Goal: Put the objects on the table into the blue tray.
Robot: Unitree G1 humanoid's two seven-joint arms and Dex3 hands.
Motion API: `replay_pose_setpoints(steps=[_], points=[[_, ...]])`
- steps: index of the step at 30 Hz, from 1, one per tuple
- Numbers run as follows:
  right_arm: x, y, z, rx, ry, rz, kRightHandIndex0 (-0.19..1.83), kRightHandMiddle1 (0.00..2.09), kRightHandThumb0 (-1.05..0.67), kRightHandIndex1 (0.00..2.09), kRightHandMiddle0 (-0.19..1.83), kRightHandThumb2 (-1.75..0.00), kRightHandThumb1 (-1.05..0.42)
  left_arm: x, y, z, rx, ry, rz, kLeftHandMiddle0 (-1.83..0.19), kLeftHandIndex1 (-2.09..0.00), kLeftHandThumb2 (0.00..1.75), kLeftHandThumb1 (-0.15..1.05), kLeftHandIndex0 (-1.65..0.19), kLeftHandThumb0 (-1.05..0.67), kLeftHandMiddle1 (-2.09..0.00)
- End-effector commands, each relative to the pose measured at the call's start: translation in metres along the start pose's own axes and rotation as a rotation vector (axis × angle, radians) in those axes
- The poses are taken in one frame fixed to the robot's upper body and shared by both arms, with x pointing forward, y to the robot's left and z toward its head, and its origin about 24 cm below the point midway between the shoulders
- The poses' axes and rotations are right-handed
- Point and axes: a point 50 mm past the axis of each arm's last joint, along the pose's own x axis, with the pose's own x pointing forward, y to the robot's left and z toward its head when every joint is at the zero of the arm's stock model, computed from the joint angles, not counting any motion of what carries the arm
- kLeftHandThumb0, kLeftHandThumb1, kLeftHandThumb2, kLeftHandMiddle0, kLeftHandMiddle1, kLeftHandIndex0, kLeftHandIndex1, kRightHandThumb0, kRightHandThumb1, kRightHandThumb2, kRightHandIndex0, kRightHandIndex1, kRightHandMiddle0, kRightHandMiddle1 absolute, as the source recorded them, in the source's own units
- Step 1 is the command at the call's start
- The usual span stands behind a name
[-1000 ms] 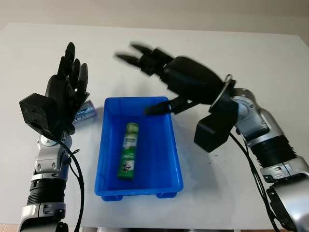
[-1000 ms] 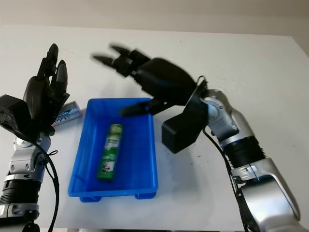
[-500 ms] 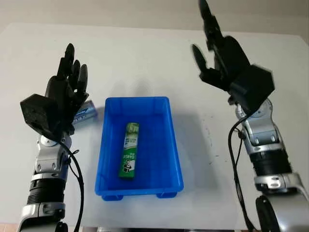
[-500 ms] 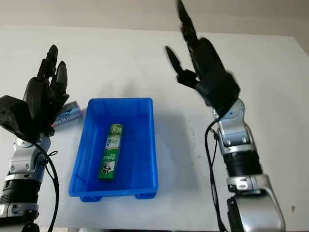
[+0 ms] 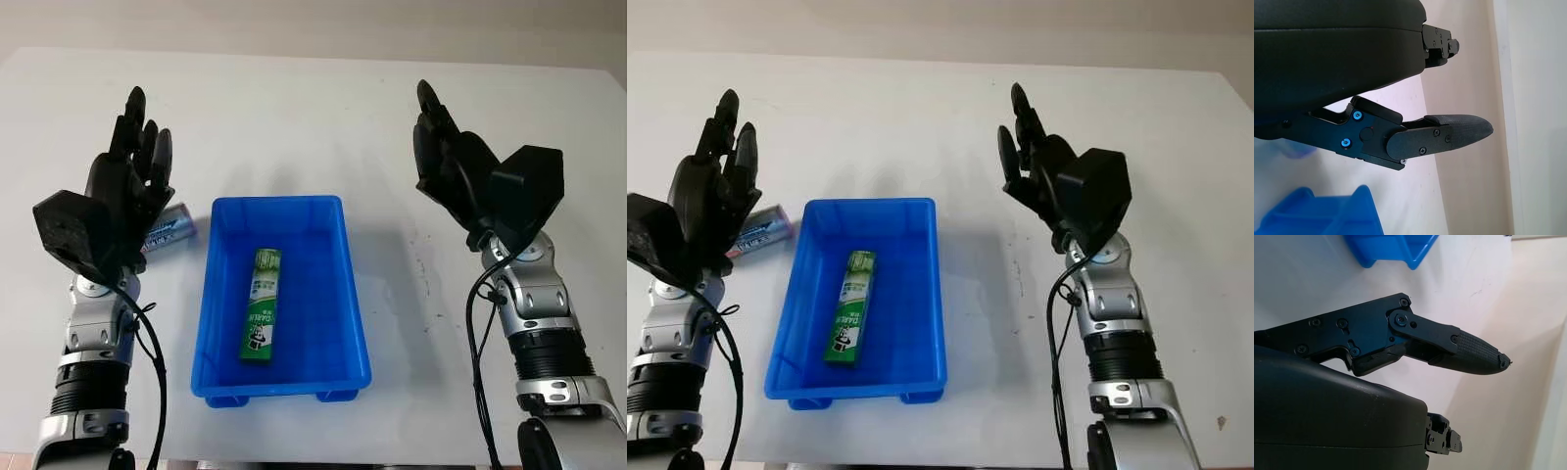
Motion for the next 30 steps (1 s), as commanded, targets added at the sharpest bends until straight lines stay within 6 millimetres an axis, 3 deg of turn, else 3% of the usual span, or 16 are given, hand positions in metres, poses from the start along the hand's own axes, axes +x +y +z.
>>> replay_pose_setpoints(steps=[1,7,11,13,17,22,27,30], points=[[-0.004,-0.002,0.001,0.006,-0.002,-0.019,-0.19,0.00,-0.75,0.00,-0.19,-0.76,-1.05,0.001,0.002,0.004,0.005,-0.022,-0.001,-0.01,-0.06,0.54,1.05,0.00,-0.73,-0.05],[-0.007,-0.004,0.000,0.012,0.015,-0.030,-0.19,0.00,-0.75,0.00,-0.19,-0.75,-1.05,0.001,0.014,0.021,0.090,-0.073,-0.005,0.00,-0.05,0.53,1.05,0.01,-0.67,-0.05],[-0.011,-0.006,0.000,0.002,0.016,-0.026,-0.19,0.00,-0.75,0.00,-0.19,-0.75,-1.05,-0.003,0.045,0.074,0.570,-0.101,-0.049,-0.05,-0.08,0.38,1.05,-0.06,-0.66,-0.06],[-0.011,-0.006,0.001,0.007,0.014,-0.026,-0.19,0.00,-0.74,0.00,-0.19,-0.75,-1.05,-0.006,0.053,0.092,0.703,-0.048,-0.110,-0.09,-0.08,0.22,1.05,-0.09,-0.70,-0.07],[-0.009,-0.003,0.002,0.017,0.015,-0.016,-0.19,0.00,-0.73,0.00,-0.19,-0.76,-1.05,-0.012,0.060,0.117,0.932,0.083,-0.203,-0.10,-0.07,0.10,1.03,-0.10,-0.64,-0.06],[-0.008,-0.002,0.002,0.011,0.023,0.005,-0.19,0.00,-0.73,0.00,-0.19,-0.77,-1.05,-0.011,0.062,0.120,1.030,0.173,-0.253,-0.09,-0.06,0.05,0.97,-0.09,-0.68,-0.05],[-0.007,-0.001,0.002,0.015,0.021,0.005,-0.19,0.00,-0.72,0.00,-0.19,-0.76,-1.05,-0.009,0.060,0.104,1.045,0.217,-0.302,-0.10,-0.06,0.02,0.87,-0.10,-0.65,-0.05],[-0.007,-0.002,0.002,0.014,0.022,0.002,-0.19,0.00,-0.72,0.00,-0.19,-0.76,-1.05,-0.007,0.058,0.091,1.063,0.241,-0.334,-0.09,-0.06,0.04,0.87,-0.10,-0.65,-0.05]])
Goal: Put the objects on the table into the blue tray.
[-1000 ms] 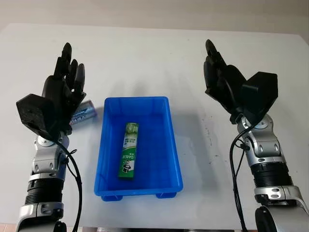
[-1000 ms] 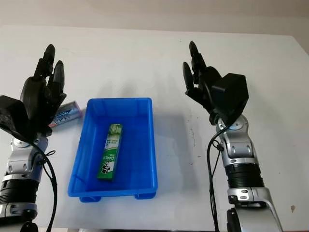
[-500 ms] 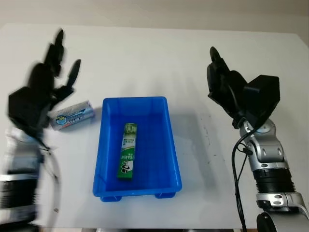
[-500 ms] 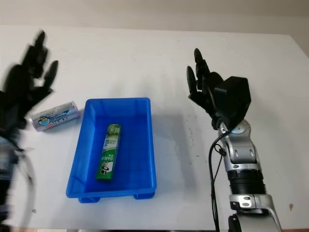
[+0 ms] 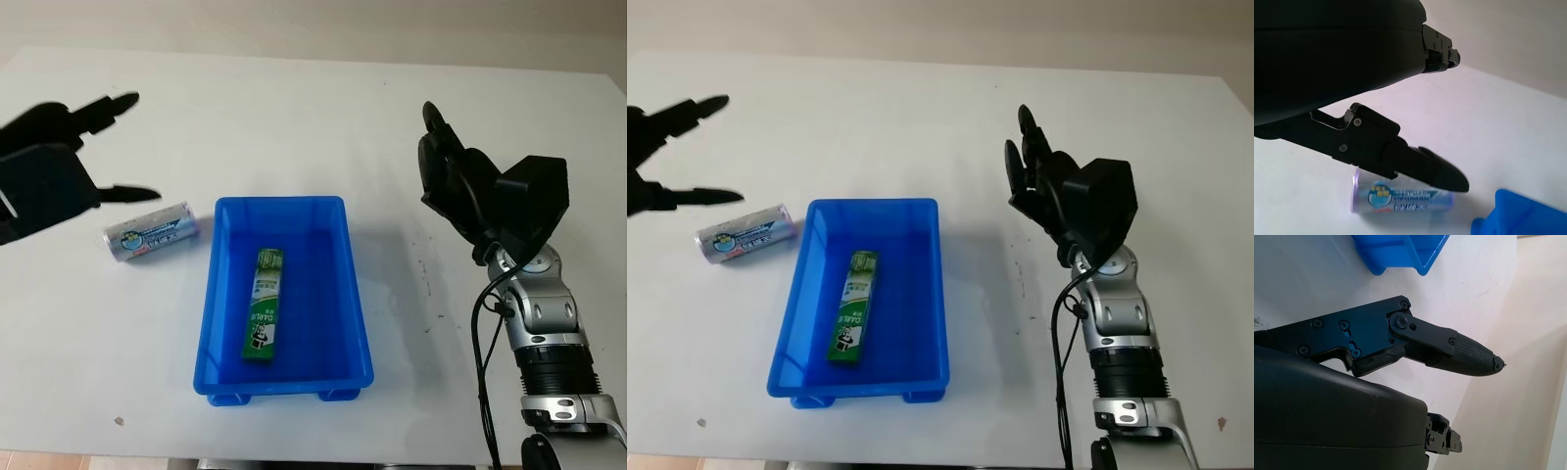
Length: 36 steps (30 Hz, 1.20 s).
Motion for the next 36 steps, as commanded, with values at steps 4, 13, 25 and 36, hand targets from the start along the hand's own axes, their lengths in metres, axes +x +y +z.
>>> replay_pose_setpoints(steps=[4,13,25,36], points=[[0.000,-0.002,0.005,0.004,-0.021,-0.007,-0.19,0.00,-0.71,0.00,-0.19,-0.76,-1.05,0.016,-0.022,-0.008,0.038,0.012,-0.060,-0.11,-0.05,0.05,0.89,-0.09,-0.66,-0.06],[-0.003,-0.005,0.004,-0.005,-0.017,-0.014,-0.19,0.00,-0.72,0.00,-0.19,-0.74,-1.05,0.038,-0.056,-0.018,0.089,0.089,-0.148,-0.18,-0.05,0.05,0.86,-0.08,-0.56,-0.10],[0.000,-0.006,0.006,-0.004,-0.025,0.000,-0.19,0.00,-0.72,0.00,-0.19,-0.75,-1.05,0.042,-0.071,-0.006,0.335,0.201,-0.150,-0.07,-0.91,0.06,0.96,-0.30,-0.50,-1.89],[0.002,-0.006,0.006,0.009,-0.040,0.026,-0.19,0.00,-0.73,0.00,-0.19,-0.72,-1.05,0.041,-0.080,0.007,0.532,0.165,-0.002,-0.74,-2.09,0.33,1.05,-0.06,-0.45,-2.09]])
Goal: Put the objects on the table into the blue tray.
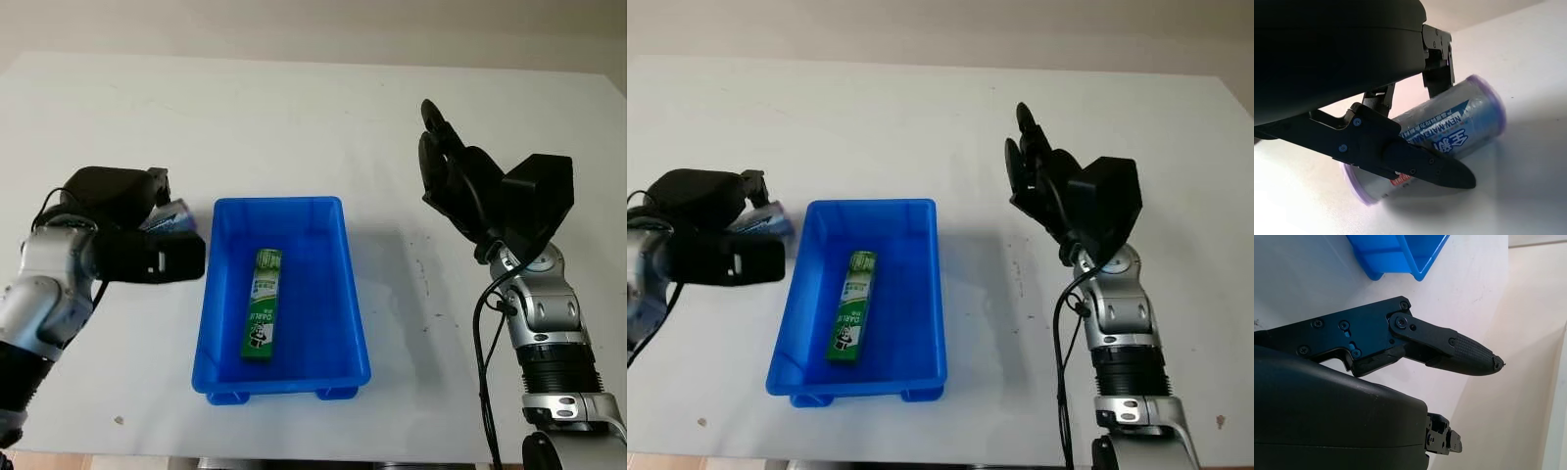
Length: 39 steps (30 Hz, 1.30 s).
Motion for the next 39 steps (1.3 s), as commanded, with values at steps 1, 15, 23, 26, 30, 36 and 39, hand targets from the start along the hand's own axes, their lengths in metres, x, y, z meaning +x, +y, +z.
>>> replay_pose_setpoints(steps=[1,15,23,26,30,36,39], points=[[0.001,-0.004,0.008,-0.014,-0.030,-0.005,-0.19,0.00,-0.73,0.00,-0.19,-0.72,-1.05,0.000,-0.006,0.006,-0.004,-0.016,0.000,-0.75,-2.09,0.34,1.05,-0.07,-0.45,-2.09],[0.001,-0.003,0.006,-0.013,-0.025,-0.010,-0.19,0.00,-0.71,0.00,-0.19,-0.70,-1.05,-0.020,0.049,0.003,-0.168,-0.106,0.427,-0.67,-2.09,0.32,1.05,-0.06,-0.44,-2.09],[0.001,-0.001,0.004,-0.014,-0.022,-0.006,-0.19,0.00,-0.72,0.00,-0.19,-0.70,-1.05,-0.030,0.094,-0.013,-0.462,-0.133,0.700,-0.65,-2.00,0.33,1.05,-0.21,-0.41,-2.09],[0.000,0.000,0.003,-0.014,-0.024,-0.006,-0.19,0.00,-0.72,0.00,-0.19,-0.71,-1.05,-0.035,0.100,-0.011,-0.725,-0.225,0.701,-0.63,-2.07,0.32,1.05,-0.21,-0.40,-2.09],[0.000,0.001,0.002,-0.006,-0.021,-0.011,-0.19,0.00,-0.73,0.00,-0.19,-0.70,-1.05,-0.042,0.105,0.000,-0.895,-0.409,0.690,-0.73,-2.04,0.32,1.05,-0.29,-0.42,-2.09],[-0.001,0.002,0.002,0.006,-0.018,-0.018,-0.19,0.00,-0.72,0.00,-0.19,-0.70,-1.05,-0.057,0.101,0.033,-0.952,-0.664,0.546,-0.80,-2.09,0.34,1.05,-0.31,-0.41,-2.09],[0.000,0.003,0.001,-0.002,-0.018,-0.024,-0.19,0.00,-0.72,0.00,-0.19,-0.70,-1.05,-0.062,0.093,0.053,-0.973,-0.763,0.455,-0.83,-2.09,0.37,1.05,-0.30,-0.41,-2.09]])
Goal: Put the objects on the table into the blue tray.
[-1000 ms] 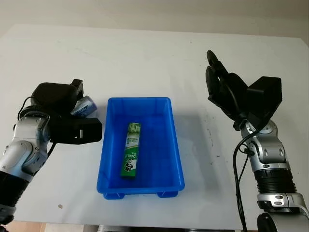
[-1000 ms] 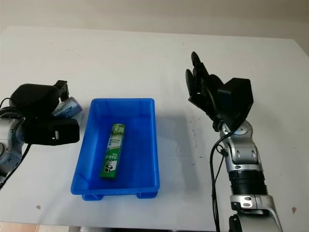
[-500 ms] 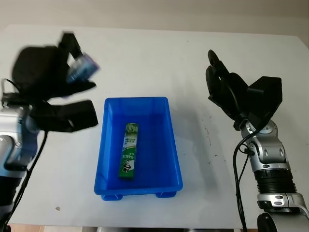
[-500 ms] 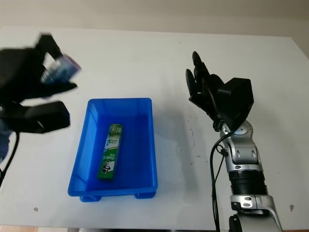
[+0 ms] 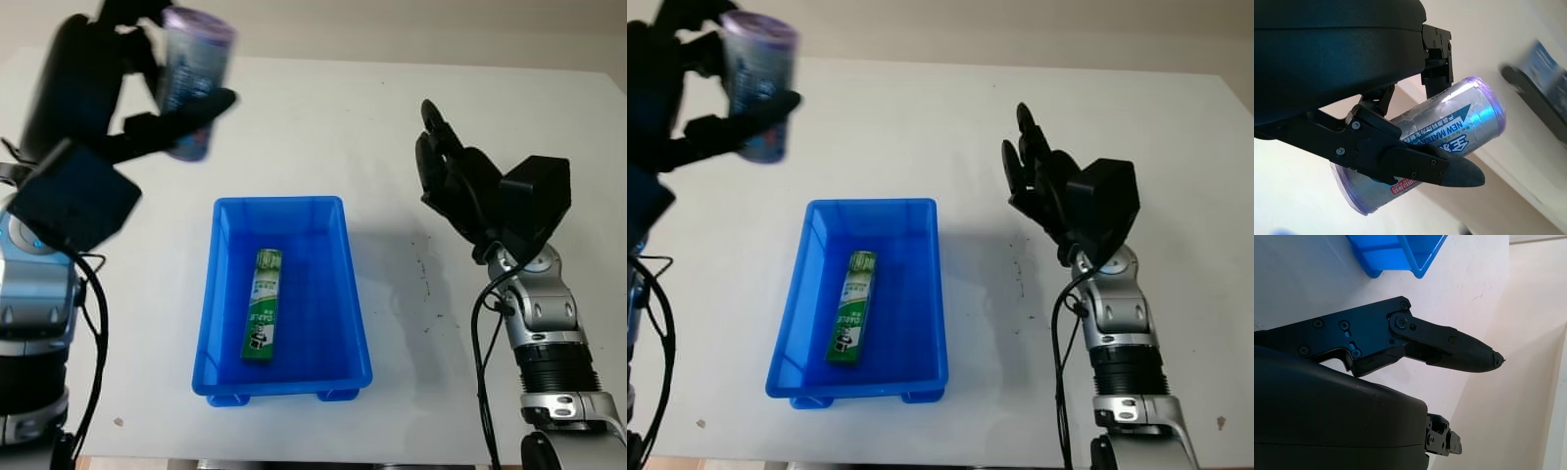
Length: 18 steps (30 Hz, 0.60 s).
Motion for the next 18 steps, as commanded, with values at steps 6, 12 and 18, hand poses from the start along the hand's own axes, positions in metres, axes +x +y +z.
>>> replay_pose_setpoints(steps=[6,12,18], points=[[-0.003,0.001,0.000,0.001,-0.004,-0.013,-0.19,0.00,-0.72,0.00,-0.19,-0.70,-1.05,0.000,-0.027,0.007,-0.040,-0.013,-0.131,-0.67,-2.04,0.38,1.05,-0.07,-0.35,-2.09],[-0.005,0.001,0.000,-0.006,0.011,-0.015,-0.19,0.00,-0.73,0.00,-0.19,-0.70,-1.05,-0.001,-0.042,0.002,0.010,0.025,-0.224,-0.50,-2.03,0.38,1.05,-0.02,-0.40,-2.09],[-0.005,0.001,0.000,-0.012,0.020,-0.012,-0.19,0.00,-0.75,0.00,-0.19,-0.70,-1.05,-0.004,-0.049,-0.002,0.129,0.101,-0.313,-0.27,-1.26,0.37,1.05,0.09,-0.52,-1.27]])
